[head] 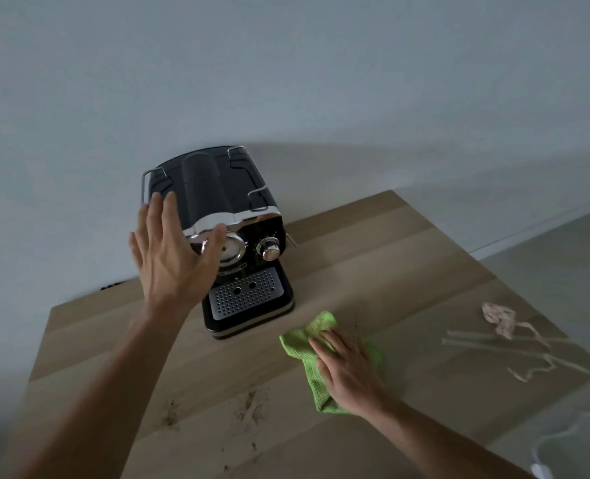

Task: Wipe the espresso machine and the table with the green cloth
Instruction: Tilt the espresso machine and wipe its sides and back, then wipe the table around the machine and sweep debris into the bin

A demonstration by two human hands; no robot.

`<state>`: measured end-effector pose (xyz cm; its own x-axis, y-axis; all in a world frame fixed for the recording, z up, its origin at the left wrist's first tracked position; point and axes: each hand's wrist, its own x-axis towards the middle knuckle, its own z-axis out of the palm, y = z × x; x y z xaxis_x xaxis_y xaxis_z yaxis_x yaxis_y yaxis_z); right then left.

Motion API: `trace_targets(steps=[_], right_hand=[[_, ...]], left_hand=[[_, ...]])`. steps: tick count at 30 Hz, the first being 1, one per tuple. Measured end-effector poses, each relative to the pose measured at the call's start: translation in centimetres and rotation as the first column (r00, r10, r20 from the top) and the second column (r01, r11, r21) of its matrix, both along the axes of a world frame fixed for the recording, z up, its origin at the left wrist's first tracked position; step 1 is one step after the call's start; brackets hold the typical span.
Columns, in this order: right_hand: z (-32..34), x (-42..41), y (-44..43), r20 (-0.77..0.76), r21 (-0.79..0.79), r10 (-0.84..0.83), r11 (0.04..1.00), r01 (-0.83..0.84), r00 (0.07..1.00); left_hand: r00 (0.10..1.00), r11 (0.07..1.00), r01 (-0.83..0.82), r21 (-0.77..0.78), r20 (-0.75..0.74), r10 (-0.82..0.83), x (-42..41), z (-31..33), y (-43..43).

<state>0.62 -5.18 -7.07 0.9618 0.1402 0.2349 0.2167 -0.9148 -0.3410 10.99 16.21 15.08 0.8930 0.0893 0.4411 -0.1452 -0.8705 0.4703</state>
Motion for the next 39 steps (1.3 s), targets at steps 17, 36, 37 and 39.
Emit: trace_targets(steps=[17,36,37,39], right_hand=[[-0.5,-4.3,-5.3,-0.190,-0.075,-0.286,0.958,0.276,0.939],[1.7,-2.3,-9.7,-0.353,0.387,-0.258,0.835,0.392,0.899],[2.1,-2.0,-10.0,-0.353,0.404,-0.256,0.826,0.393,0.900],[2.5,-1.3,-10.3,-0.341,0.418,-0.262,0.818,0.395,0.903]], left_hand=[[0.706,0.824,0.528,0.207,-0.645,-0.291,-4.8,-18.3,-9.3],[0.728,0.991,-0.086,-0.103,-0.685,-0.009,-5.6,-18.0,-5.1],[0.747,0.982,-0.124,-0.142,-0.665,-0.002,-5.9,-17.7,-4.7],[0.773,0.962,-0.185,-0.201,-0.634,0.016,-6.6,-17.2,-4.0]])
